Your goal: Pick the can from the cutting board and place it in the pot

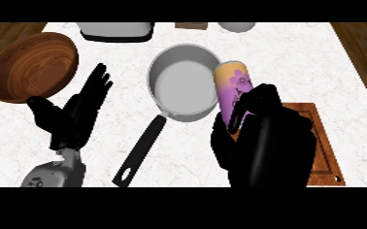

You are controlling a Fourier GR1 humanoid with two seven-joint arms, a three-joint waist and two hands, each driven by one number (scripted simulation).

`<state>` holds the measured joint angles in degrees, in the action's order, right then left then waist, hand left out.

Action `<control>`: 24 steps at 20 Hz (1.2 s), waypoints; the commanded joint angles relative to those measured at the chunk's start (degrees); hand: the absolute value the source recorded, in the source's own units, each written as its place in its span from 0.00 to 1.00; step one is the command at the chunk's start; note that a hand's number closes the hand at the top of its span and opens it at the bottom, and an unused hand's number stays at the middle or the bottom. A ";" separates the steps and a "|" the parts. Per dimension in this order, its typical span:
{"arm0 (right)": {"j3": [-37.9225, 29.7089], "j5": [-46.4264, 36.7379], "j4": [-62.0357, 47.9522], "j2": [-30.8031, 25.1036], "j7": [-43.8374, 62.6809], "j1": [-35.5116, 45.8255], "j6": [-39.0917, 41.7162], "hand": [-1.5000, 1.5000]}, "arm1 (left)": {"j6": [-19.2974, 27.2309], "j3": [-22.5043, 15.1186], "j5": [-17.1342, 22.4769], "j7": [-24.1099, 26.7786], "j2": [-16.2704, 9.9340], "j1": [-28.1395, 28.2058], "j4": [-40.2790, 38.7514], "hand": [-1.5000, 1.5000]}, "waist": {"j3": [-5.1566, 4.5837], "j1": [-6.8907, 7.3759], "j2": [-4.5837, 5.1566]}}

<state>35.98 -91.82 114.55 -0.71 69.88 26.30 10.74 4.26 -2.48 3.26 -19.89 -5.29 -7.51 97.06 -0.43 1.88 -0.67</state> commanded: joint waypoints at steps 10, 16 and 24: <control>-8.44 9.60 -12.18 0.67 15.31 10.63 3.12 1.00 | 0.24 -1.58 -0.52 -0.14 1.43 -1.28 -0.56 0.50 | 0.24 1.79 0.68; -15.58 18.12 -15.71 0.68 15.33 9.37 -7.27 0.00 | -0.46 -0.49 0.51 -1.17 0.61 -3.30 -0.44 0.50 | 0.46 2.43 1.03; -16.65 23.78 -18.53 0.68 15.35 8.55 -24.75 0.00 | -0.57 -1.37 -0.30 -0.02 0.99 -3.21 -1.32 0.50 | 0.54 3.37 1.37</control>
<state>19.10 -69.83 96.81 -0.57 71.57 33.76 -0.01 3.93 -3.72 3.17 -20.16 -4.10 -10.73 95.80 0.06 5.00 0.68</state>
